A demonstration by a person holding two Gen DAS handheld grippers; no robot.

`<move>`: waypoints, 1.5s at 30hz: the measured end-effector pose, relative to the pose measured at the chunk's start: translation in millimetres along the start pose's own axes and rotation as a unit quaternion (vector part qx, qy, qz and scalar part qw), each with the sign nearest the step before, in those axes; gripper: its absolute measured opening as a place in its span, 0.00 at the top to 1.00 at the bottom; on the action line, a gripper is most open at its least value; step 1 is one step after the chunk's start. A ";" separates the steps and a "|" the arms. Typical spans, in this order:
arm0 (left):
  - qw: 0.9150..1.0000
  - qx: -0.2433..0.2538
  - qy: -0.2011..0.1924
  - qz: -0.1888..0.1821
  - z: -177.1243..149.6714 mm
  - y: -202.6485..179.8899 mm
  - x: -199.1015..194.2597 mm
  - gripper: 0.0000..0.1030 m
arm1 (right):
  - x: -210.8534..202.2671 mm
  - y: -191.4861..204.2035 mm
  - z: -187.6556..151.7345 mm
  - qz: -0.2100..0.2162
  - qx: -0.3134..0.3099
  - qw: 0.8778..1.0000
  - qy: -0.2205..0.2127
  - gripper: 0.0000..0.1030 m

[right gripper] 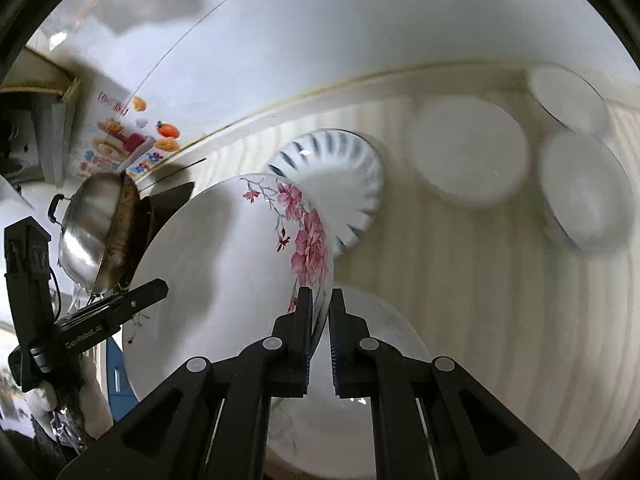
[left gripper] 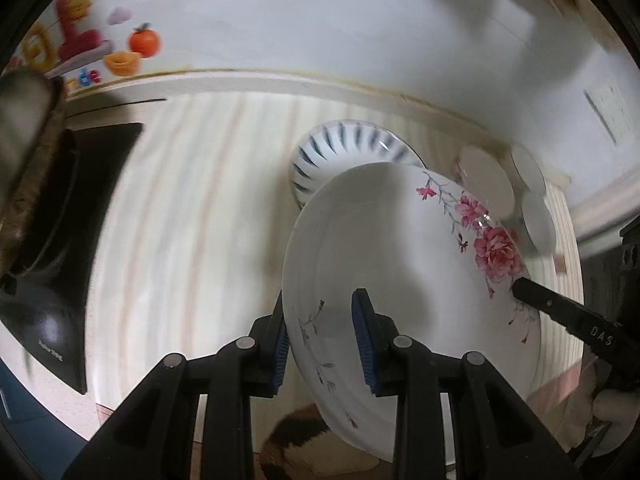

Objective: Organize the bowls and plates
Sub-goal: 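Lift the pink-flower plate with both grippers and lower it onto the swirl plate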

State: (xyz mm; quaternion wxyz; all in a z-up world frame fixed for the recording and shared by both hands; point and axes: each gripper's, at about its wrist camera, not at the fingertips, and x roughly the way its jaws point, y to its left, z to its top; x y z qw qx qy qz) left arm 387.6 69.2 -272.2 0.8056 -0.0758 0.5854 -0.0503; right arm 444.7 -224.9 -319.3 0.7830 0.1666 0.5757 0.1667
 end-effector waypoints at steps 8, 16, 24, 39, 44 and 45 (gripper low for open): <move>0.999 0.032 0.044 0.003 -29.1 -27.4 27.9 0.74 | -5.4 -38.8 -41.2 -0.010 0.036 0.999 0.008 0.91; 0.996 0.034 0.077 0.018 -45.0 -25.5 52.0 0.74 | 16.2 -50.5 -63.9 -0.011 0.050 0.998 0.031 0.91; 0.994 0.037 0.094 0.032 -54.1 -22.6 63.4 0.74 | 30.0 -50.8 -72.5 -0.012 0.052 0.997 0.049 0.91; 0.989 0.068 0.118 0.063 -65.3 -33.2 86.5 0.75 | 45.5 -58.4 -81.0 -0.027 0.071 0.994 0.080 0.91; 0.988 0.070 0.126 0.063 -65.3 -33.6 86.9 0.75 | 43.1 -55.9 -75.8 -0.036 0.076 0.991 0.101 0.89; 0.988 0.067 0.125 0.062 -64.0 -31.1 82.8 0.75 | 41.5 -55.8 -74.9 -0.038 0.077 0.991 0.106 0.89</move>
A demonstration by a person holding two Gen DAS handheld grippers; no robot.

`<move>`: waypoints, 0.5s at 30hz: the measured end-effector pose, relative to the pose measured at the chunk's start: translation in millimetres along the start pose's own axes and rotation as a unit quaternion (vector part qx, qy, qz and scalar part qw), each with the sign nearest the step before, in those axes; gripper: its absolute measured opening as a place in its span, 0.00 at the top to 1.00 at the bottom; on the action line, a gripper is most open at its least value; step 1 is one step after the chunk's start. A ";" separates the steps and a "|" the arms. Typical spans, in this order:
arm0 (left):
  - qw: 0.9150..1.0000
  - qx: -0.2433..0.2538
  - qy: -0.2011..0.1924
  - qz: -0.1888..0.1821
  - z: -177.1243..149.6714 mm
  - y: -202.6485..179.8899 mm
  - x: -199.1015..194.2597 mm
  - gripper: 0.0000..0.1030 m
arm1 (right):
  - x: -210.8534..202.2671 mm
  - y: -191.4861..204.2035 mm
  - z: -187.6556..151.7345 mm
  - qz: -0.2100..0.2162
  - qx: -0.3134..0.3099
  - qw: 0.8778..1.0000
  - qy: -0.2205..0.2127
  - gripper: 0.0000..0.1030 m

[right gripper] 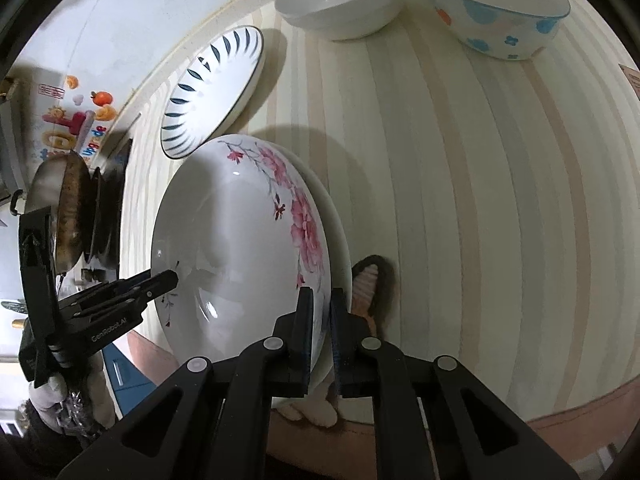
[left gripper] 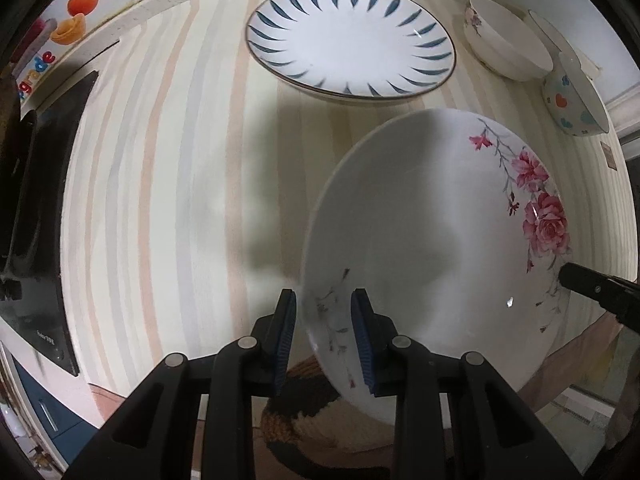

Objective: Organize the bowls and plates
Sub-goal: 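Lift the pink-flower plate with both grippers and lower it onto the swirl plate, then open both grippers and move them to the blue-leaf plate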

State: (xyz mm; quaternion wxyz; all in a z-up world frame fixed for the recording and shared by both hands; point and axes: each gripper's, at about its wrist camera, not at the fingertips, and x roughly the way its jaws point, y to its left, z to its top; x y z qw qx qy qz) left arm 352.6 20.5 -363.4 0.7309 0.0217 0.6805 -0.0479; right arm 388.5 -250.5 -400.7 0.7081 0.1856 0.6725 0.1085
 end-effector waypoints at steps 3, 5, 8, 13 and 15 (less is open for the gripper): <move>1.000 -0.013 -0.013 -0.005 10.9 11.4 -21.7 0.75 | -16.7 -0.4 7.0 -0.009 0.009 1.000 0.005 0.88; 0.999 -0.025 -0.030 -0.005 24.8 19.2 -40.5 0.74 | -34.7 1.3 14.1 -0.013 0.014 1.000 -0.004 0.88; 0.997 -0.047 -0.053 -0.013 57.4 36.3 -55.6 0.70 | -61.8 13.8 37.7 0.000 0.013 0.999 -0.039 0.82; 0.995 -0.081 -0.037 -0.032 128.4 69.1 -26.3 0.69 | -46.9 49.5 104.8 0.017 0.000 0.998 -0.065 0.62; 0.994 -0.096 -0.019 -0.044 150.0 82.2 -5.6 0.69 | -19.5 62.7 135.2 0.013 -0.002 0.998 -0.055 0.62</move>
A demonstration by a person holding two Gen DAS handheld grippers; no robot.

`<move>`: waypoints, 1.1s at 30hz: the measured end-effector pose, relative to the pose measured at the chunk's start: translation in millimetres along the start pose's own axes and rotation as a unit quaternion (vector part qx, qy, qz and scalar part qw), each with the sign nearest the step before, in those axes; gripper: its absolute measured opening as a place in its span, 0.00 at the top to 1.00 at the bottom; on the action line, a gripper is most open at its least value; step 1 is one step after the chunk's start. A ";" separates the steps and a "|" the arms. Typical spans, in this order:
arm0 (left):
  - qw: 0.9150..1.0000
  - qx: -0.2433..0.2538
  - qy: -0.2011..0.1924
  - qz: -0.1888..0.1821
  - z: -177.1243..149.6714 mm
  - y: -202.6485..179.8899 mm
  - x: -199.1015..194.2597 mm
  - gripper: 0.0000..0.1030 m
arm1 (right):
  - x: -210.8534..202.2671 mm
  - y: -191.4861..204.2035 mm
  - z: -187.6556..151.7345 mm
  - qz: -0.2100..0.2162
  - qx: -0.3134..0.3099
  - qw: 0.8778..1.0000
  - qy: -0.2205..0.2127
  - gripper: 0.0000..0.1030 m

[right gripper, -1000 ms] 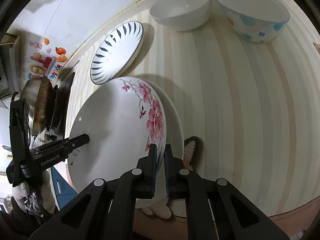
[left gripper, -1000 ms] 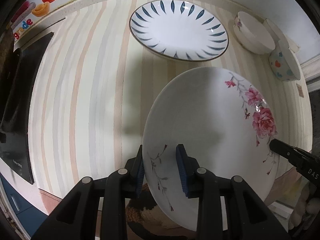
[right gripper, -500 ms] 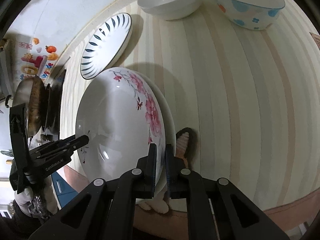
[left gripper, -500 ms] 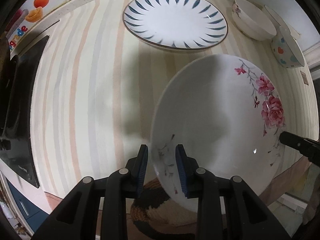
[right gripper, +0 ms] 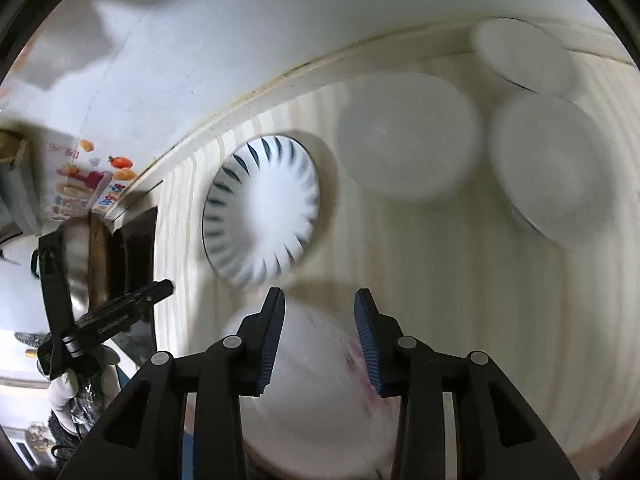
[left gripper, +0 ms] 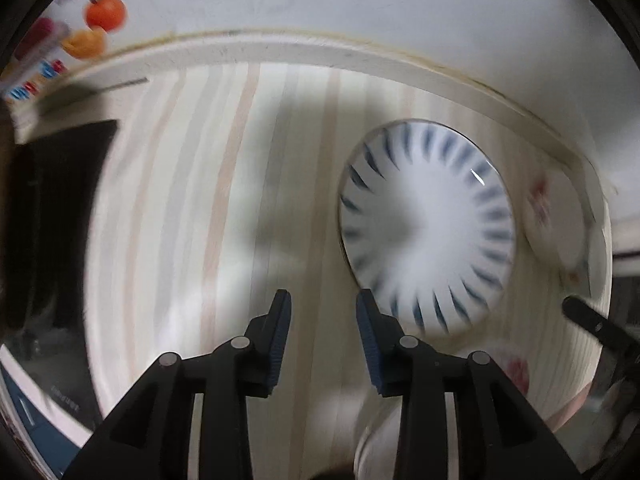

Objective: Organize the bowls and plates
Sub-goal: 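Open both grippers and move them to the blue-leaf plate, then grasp the rim of the blue-leaf plate with both grippers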

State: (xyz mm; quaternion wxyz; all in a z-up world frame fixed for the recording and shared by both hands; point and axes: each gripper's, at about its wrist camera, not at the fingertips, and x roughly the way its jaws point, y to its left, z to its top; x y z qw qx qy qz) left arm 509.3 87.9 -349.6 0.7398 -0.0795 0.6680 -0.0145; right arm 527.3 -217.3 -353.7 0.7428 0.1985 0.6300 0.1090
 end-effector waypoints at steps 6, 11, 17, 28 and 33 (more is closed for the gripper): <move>0.999 -0.007 0.031 -0.022 46.1 4.4 45.8 0.69 | 61.8 6.4 44.8 -0.034 0.007 0.999 0.025 0.62; 0.999 0.019 0.033 -0.039 62.2 -8.1 61.5 0.70 | 82.8 5.3 53.0 -0.051 0.005 0.998 0.032 0.73; 0.998 0.049 0.016 -0.030 68.0 -24.9 61.8 0.81 | 89.5 6.0 51.9 -0.065 -0.010 0.998 0.018 0.91; 0.998 0.058 -0.013 -0.018 57.6 -36.5 33.9 0.81 | 73.7 21.8 43.6 -0.061 -0.036 0.998 -0.003 0.91; 0.997 0.063 -0.030 -0.026 45.3 -39.0 0.6 0.81 | 47.4 26.9 35.5 -0.047 -0.041 0.998 -0.016 0.91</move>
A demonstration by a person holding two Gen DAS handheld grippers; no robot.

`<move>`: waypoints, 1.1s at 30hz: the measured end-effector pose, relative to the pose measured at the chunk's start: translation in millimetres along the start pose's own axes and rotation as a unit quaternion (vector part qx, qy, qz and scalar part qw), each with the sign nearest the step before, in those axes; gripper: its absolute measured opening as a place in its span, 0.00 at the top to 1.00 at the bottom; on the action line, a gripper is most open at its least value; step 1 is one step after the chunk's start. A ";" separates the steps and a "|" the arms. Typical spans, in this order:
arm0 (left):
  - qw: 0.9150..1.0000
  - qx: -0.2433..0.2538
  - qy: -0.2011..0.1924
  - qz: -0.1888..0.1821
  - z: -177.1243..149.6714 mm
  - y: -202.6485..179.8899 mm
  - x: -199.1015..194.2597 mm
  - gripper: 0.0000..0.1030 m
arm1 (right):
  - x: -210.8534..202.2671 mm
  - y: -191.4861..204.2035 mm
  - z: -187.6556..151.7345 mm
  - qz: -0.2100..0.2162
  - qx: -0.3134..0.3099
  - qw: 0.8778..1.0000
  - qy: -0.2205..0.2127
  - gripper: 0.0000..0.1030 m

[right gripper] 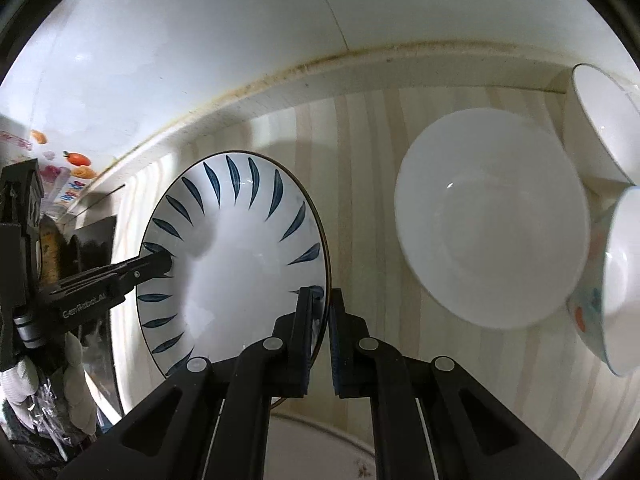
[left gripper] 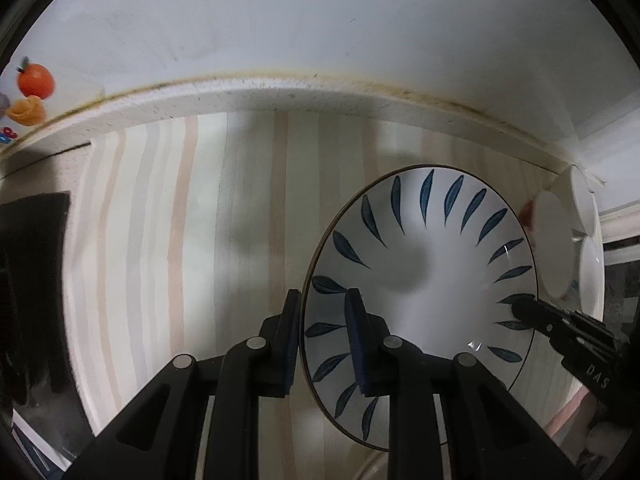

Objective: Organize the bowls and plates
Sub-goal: 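Grasp the rim of the blue-leaf plate with both grippers, then carry the blue-leaf plate with both grippers and lower it onto the pink-flower plate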

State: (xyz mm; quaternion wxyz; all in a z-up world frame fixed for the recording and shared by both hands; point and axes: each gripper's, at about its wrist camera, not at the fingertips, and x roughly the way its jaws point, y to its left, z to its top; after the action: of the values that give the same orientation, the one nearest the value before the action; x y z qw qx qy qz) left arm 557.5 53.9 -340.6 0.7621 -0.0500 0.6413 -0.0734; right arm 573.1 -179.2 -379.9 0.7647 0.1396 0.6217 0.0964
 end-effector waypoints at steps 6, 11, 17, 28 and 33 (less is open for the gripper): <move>1.000 0.005 -0.018 -0.008 -28.5 1.0 -40.2 0.81 | -39.2 10.9 -19.3 0.014 -0.012 1.000 -0.018 0.92; 0.999 0.011 -0.030 -0.008 -55.3 -20.3 -61.7 0.81 | -70.1 10.3 -48.4 0.019 -0.023 0.999 -0.027 0.91; 0.999 0.022 -0.031 -0.009 -94.4 -33.8 -76.7 0.81 | -95.9 -4.2 -94.6 0.026 -0.025 0.999 -0.023 0.92; 1.000 0.026 0.004 -0.003 -145.2 -49.1 -53.8 0.81 | -90.1 -32.8 -153.9 0.031 -0.010 0.999 0.002 0.92; 0.999 0.025 0.021 0.008 -155.0 -54.2 -33.7 0.81 | -73.6 -46.0 -166.1 0.024 -0.007 1.000 0.018 0.92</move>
State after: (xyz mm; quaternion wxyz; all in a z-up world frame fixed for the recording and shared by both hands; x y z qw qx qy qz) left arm 396.6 9.3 -325.5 0.7501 -0.0241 0.6554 -0.0848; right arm 394.2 -230.7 -358.5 0.7517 0.1475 0.6313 0.1214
